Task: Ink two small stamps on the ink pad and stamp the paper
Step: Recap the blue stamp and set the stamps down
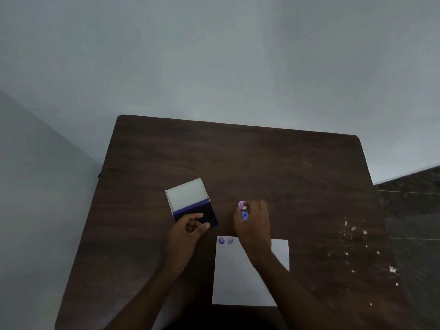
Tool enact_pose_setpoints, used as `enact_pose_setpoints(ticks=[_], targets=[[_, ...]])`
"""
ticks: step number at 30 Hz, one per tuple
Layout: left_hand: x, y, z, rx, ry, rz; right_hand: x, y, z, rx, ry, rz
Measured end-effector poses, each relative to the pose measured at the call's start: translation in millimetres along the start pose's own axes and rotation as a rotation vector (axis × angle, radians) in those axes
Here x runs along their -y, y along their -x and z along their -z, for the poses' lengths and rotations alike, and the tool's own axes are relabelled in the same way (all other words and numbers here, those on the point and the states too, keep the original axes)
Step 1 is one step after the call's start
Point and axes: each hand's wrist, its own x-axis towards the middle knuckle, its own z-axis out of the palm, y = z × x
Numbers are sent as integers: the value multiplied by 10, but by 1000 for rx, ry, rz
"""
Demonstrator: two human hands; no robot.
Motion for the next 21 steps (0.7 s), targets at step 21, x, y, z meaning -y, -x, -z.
enact_pose_setpoints(ticks=[21], targets=[[-11,-342,630,-263,393,196,715,-474,-553,363,104,64]])
